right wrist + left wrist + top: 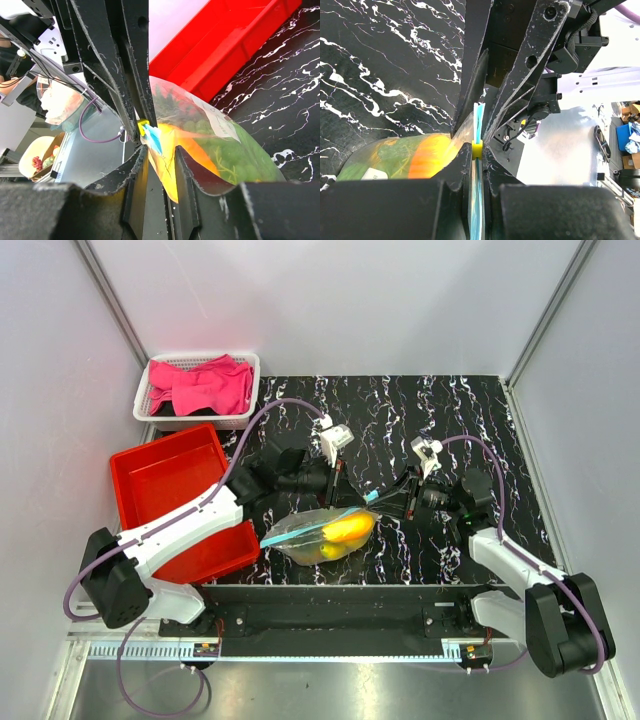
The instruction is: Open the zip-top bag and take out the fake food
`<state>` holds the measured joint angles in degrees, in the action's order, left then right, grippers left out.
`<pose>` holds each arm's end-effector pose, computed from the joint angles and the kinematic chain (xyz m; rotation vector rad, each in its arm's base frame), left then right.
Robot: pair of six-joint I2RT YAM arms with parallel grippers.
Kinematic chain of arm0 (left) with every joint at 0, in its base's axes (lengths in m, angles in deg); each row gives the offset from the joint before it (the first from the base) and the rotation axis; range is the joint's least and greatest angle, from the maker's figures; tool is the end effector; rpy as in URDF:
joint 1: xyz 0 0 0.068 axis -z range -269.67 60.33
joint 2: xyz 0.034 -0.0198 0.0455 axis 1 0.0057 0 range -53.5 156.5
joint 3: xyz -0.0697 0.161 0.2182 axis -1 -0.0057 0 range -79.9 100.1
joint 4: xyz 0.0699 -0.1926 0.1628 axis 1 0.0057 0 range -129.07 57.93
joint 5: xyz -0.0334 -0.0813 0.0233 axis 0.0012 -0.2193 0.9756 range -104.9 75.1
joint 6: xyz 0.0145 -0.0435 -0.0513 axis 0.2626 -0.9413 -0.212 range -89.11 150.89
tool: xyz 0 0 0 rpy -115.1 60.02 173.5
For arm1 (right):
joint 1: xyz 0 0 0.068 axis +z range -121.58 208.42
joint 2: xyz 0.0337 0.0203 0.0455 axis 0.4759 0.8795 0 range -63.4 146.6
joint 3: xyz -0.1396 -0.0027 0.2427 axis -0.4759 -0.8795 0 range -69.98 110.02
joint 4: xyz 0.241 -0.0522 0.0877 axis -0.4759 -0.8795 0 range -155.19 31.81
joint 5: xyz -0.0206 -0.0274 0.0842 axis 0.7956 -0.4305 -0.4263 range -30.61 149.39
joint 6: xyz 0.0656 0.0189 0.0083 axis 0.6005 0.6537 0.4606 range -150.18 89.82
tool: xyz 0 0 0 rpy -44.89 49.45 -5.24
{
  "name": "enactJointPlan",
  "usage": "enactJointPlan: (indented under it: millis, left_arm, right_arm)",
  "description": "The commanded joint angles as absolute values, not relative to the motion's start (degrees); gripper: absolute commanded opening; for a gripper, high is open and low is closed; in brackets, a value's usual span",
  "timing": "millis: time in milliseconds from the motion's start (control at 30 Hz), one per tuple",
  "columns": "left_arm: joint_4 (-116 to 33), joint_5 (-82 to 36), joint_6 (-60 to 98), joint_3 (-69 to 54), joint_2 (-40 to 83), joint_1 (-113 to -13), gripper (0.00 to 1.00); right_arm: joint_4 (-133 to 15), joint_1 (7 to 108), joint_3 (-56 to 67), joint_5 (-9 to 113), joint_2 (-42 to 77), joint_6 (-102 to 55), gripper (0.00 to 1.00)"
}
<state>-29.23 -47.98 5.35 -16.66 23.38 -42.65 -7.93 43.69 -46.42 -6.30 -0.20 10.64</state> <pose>0.1970 -0.2560 0.3303 0.8106 2.0306 -1.3466 0.1989 0.1068 0.2633 -0.7271 1.5516 1.5367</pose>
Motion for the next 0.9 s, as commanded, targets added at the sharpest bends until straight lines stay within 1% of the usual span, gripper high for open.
enactJointPlan:
  millis: [0, 267, 367, 467, 500, 533, 667, 733, 767, 867]
  left_arm:
    - [-29.49, -49.89, 5.93, -16.80, 23.14, -42.48, 0.00]
    - [-27.56, -48.92, 6.72, -17.68, 22.61, -42.48, 0.00]
    - [-27.82, -49.18, 6.37, -17.59, 22.35, -42.48, 0.00]
    - [-27.91, -49.53, 6.28, -17.50, 22.26, -42.48, 0.00]
    - [-28.08, -49.53, 6.11, -17.41, 22.17, -42.48, 0.00]
    - [-28.00, -49.36, 6.11, -17.50, 22.09, -42.39, 0.00]
    - [-28.09, -48.66, 5.67, -17.68, 21.56, -42.39, 0.00]
    - [-27.04, -46.03, 4.97, -17.85, 20.86, -42.48, 0.00]
    - [-26.51, -44.80, 4.44, -18.11, 20.16, -42.39, 0.00]
    - [-24.40, -40.93, 3.91, -20.31, 17.36, -42.48, 0.00]
  right_arm:
    - [-7.82, 43.63, -44.23, -7.05, -1.96, 8.85, 0.35]
    - [-12.74, 43.63, -42.38, -6.96, -3.89, 6.57, 0.36]
    - [-13.90, 43.62, -42.20, -7.05, -3.72, 6.47, 0.32]
    - [-11.70, 43.63, -42.38, -7.84, -2.67, 7.78, 0.19]
    - [-10.91, 43.63, -42.47, -8.02, -2.40, 7.96, 0.05]
    - [-10.47, 43.63, -42.55, -8.19, -2.23, 8.14, 0.00]
    - [-9.50, 43.63, -43.34, -6.18, -2.66, 8.14, 0.00]
    - [-18.24, 43.63, -42.04, -1.11, -4.50, 3.78, 0.00]
    - [-27.16, 43.63, -41.33, 0.93, -6.60, -2.08, 0.00]
    - [-36.26, 43.54, -39.57, 9.45, -9.33, -7.49, 0.00]
